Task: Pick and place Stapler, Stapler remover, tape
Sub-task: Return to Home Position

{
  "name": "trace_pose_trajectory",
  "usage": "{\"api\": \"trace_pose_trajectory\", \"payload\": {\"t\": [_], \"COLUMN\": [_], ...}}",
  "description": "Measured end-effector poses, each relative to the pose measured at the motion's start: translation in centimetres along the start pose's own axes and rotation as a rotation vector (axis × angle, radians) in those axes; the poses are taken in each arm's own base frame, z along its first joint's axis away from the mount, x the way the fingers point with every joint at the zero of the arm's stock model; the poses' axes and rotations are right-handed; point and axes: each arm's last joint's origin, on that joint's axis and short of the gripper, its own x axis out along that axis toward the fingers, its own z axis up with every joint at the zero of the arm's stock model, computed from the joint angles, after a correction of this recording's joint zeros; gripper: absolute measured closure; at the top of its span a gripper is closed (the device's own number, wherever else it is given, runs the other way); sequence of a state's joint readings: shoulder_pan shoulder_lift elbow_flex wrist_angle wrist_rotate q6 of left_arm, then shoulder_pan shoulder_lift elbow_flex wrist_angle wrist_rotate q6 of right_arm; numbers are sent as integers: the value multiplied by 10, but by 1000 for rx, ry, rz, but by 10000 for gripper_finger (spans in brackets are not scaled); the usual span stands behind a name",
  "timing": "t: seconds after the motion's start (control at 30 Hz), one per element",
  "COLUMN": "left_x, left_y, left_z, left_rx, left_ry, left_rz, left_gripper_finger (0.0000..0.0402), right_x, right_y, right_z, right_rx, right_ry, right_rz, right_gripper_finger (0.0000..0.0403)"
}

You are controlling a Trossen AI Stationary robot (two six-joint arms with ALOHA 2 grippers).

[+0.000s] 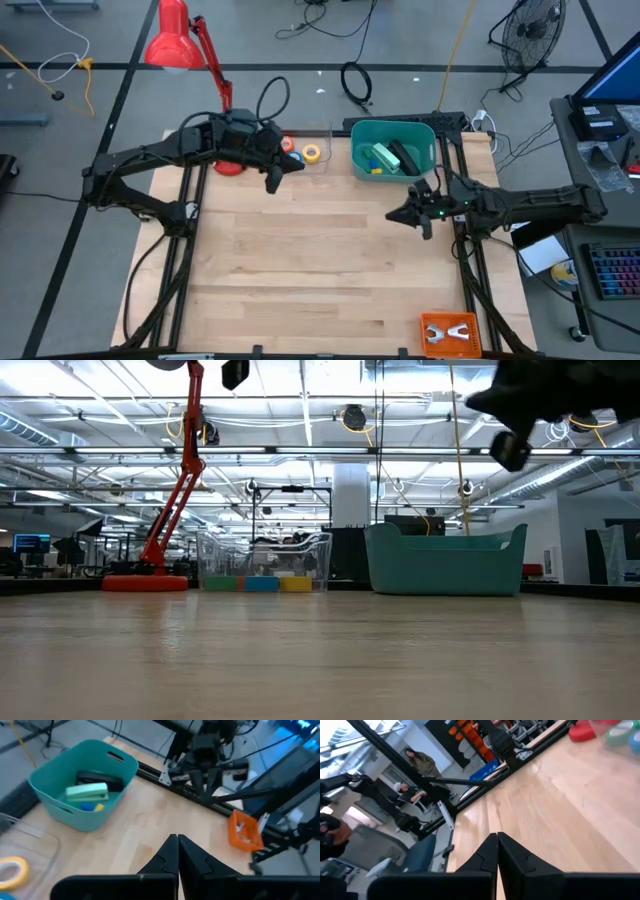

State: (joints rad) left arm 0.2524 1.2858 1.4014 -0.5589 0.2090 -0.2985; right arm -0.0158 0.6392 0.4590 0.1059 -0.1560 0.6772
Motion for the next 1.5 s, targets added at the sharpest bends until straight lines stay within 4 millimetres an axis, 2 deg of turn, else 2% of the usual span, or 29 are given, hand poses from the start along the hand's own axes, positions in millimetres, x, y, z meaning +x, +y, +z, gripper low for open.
{"api": "trace_pose_trajectory", "payload": {"t": [0.27,0.47,0.73,1.23,1.5], "left_x": [11,11,11,12,12], "left_y": [-10,-13,-14,-21,-23], "left_z": [5,5,5,3,2], "left_rx": [-80,-124,-166,-212,-206], "left_ry": [-78,-107,-117,-109,-111], "left_rz": [-5,17,29,12,16], "left_gripper_finger": [401,401,401,401,401], "right_x": [-26,-33,-42,-45,-44], "right_y": [-27,-49,-45,-48,-51], "right_z": [-44,-72,-69,-70,-70], "right_rx": [14,63,19,-127,-91], "right_ry": [-14,-33,-121,-171,-203], "right_rz": [64,82,146,56,-20], "right_gripper_finger": [403,403,403,403,403]}}
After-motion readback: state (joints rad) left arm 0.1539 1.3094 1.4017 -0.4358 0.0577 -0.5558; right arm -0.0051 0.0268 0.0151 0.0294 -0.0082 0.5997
